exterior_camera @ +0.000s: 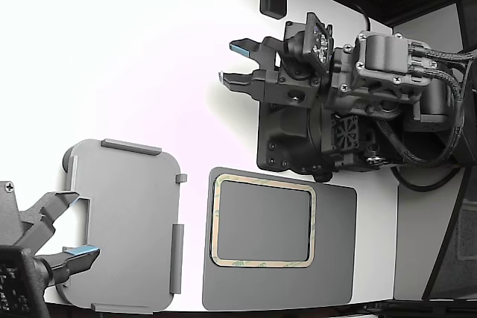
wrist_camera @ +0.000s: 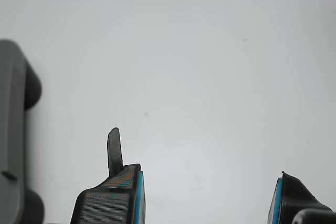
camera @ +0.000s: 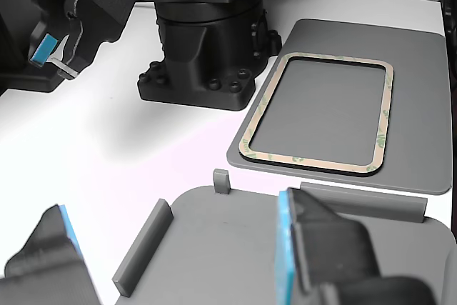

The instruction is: Move top rectangular frame to the holder.

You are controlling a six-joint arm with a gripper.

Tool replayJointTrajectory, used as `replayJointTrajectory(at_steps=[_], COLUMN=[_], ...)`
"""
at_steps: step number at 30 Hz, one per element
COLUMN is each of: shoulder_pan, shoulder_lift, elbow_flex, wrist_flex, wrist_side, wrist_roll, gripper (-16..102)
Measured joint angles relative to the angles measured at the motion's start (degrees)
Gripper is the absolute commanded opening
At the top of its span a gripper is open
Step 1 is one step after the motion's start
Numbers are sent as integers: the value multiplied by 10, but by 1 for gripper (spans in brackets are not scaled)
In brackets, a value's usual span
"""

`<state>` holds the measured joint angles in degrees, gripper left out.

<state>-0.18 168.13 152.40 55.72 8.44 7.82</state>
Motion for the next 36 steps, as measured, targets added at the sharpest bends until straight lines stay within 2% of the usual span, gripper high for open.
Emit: replayJointTrajectory(at_steps=[26,33,36], shoulder_pan=[0,0,4], shoulder_lift=[0,-80,-141], elbow_flex=[-15,-111,-176], wrist_flex=[4,15,44], wrist_side=[9,25,10], wrist_roll=[3,-35,-82], gripper=[100,100,100])
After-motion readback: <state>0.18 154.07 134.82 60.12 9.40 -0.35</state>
